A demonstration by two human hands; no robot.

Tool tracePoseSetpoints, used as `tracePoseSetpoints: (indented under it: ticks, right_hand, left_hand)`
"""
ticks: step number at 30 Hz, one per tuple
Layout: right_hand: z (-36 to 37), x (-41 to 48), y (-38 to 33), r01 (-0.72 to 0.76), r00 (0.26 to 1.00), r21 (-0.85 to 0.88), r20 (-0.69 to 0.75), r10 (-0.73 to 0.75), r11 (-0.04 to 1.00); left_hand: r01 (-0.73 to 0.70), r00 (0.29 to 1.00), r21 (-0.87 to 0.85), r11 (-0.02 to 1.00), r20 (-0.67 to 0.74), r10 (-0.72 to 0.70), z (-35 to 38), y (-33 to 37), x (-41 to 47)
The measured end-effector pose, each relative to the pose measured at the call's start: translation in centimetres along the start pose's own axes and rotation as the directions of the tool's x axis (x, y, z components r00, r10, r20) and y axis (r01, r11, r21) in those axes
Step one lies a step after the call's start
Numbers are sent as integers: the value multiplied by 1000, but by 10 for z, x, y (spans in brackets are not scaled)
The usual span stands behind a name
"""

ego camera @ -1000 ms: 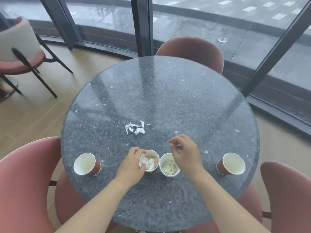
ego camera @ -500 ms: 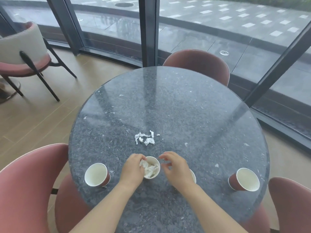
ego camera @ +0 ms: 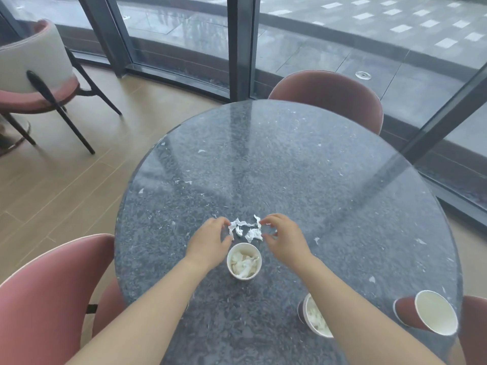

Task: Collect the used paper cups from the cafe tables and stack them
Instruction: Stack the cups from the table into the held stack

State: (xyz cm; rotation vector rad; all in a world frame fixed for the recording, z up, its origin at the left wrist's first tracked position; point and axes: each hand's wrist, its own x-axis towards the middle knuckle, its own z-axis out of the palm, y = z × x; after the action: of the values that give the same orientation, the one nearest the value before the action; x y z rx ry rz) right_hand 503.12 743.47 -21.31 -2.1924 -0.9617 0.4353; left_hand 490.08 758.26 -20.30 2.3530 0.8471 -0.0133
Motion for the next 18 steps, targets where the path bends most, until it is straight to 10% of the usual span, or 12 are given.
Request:
tracePoseSetpoints:
  ticks: [7, 18]
  right_hand:
    - [14, 31, 36, -156, 953, -231, 220, 208, 960]
    - [46, 43, 41, -42, 959, -202, 268, 97, 978]
  left_hand:
    - [-157, 962, 117, 981, 243, 125, 15, -9, 66]
    - [-235, 940, 154, 960, 287, 184, 52, -24, 79]
